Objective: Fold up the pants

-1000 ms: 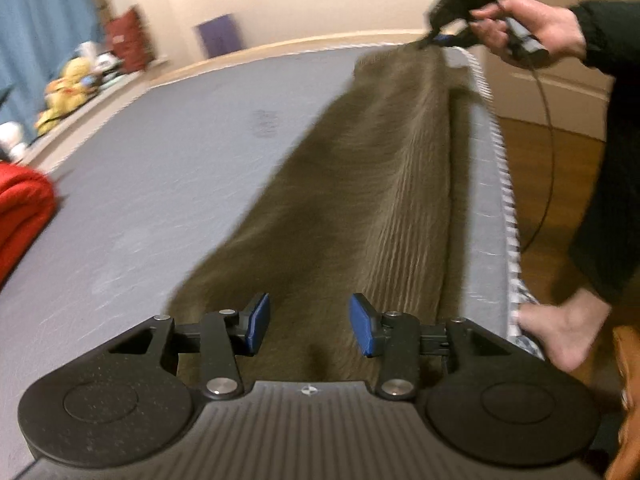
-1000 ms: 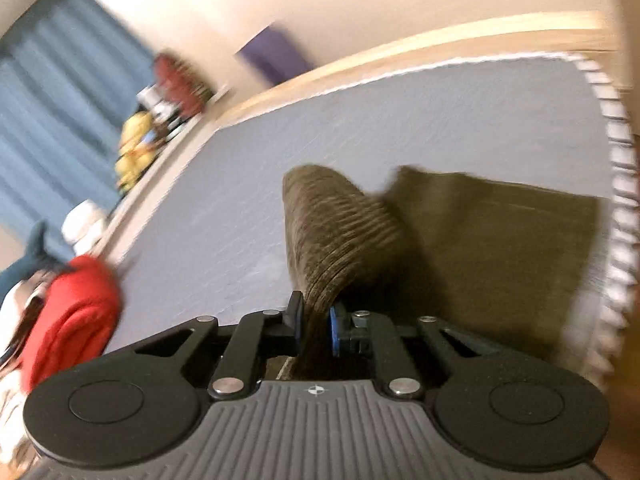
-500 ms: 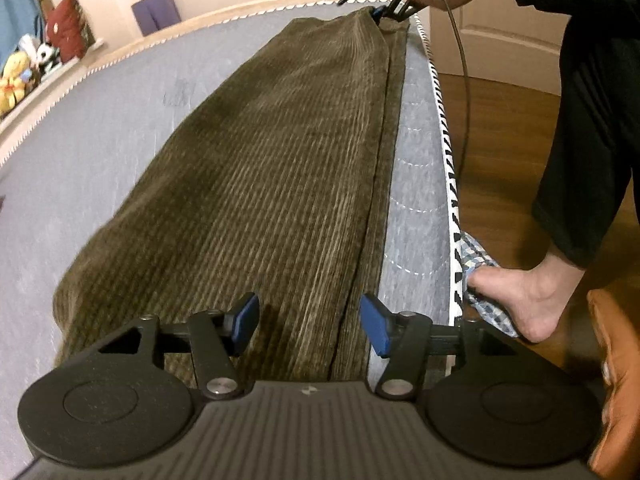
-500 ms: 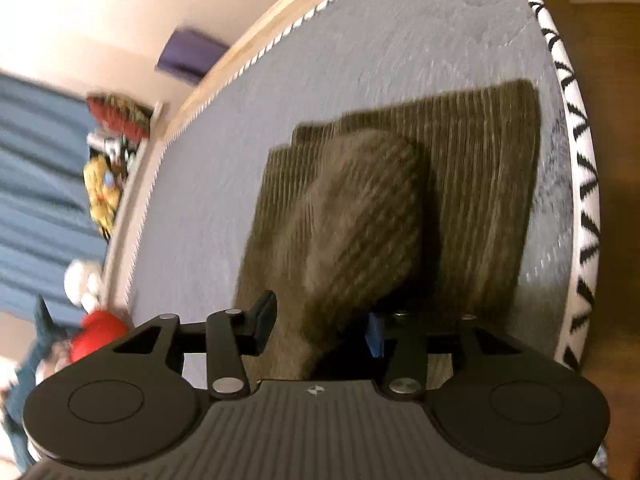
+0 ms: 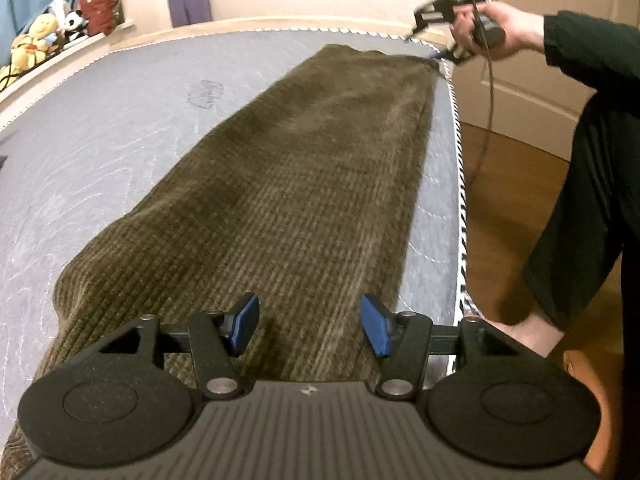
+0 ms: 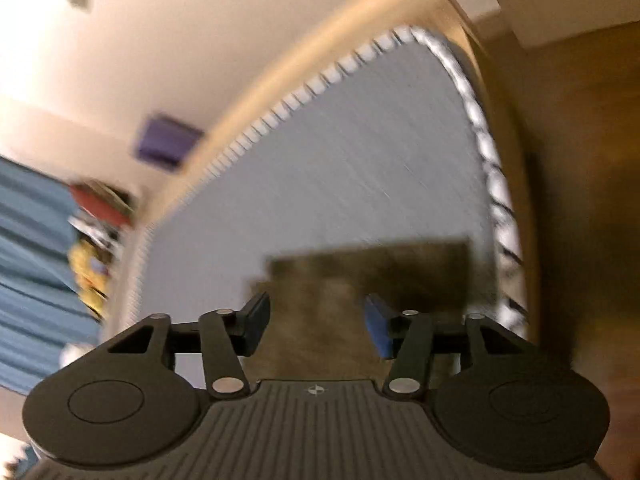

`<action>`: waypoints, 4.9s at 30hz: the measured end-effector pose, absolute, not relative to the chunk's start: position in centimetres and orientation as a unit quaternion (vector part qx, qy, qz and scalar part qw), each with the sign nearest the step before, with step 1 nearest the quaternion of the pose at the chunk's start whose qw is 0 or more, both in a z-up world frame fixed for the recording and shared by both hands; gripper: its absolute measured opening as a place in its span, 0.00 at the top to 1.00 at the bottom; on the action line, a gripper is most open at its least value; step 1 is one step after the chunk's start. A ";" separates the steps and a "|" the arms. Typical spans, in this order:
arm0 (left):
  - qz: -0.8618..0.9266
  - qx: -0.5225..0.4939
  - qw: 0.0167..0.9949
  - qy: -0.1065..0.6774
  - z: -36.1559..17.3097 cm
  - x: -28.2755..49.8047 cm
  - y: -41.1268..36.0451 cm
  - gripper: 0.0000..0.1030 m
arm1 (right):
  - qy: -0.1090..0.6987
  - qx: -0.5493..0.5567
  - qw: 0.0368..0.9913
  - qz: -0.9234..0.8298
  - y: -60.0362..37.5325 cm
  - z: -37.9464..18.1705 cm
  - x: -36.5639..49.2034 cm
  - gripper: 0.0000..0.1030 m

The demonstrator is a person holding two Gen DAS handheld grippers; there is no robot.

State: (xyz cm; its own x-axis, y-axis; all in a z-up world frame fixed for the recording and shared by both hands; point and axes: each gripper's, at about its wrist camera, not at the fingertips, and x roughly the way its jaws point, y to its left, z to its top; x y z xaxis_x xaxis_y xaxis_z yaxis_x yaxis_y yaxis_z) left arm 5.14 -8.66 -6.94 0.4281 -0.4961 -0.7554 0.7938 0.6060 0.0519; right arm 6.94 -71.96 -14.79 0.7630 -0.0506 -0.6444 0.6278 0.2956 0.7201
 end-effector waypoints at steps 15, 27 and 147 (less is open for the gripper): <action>-0.189 0.089 0.906 0.368 -2.3 10.7 1.3 0.40 | 0.344 0.264 0.860 -0.268 -69.5 -13.2 11.0 0.44; -0.073 0.003 0.916 0.395 -0.5 13.3 7.3 0.41 | 0.372 0.127 0.877 -0.278 -68.5 -13.6 11.0 0.94; 0.029 0.057 0.908 0.414 1.4 -1.7 16.6 0.32 | 0.229 -0.325 0.676 0.620 -11.1 -11.3 -9.1 0.75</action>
State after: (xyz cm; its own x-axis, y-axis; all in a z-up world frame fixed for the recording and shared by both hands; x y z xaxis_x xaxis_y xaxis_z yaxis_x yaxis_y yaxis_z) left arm -1.73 16.64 1.44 0.6546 0.1005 -0.7492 -0.0065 0.9918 0.1274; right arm -9.13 -11.06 -11.30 0.1261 0.6903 -0.7124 -0.9876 0.0196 -0.1558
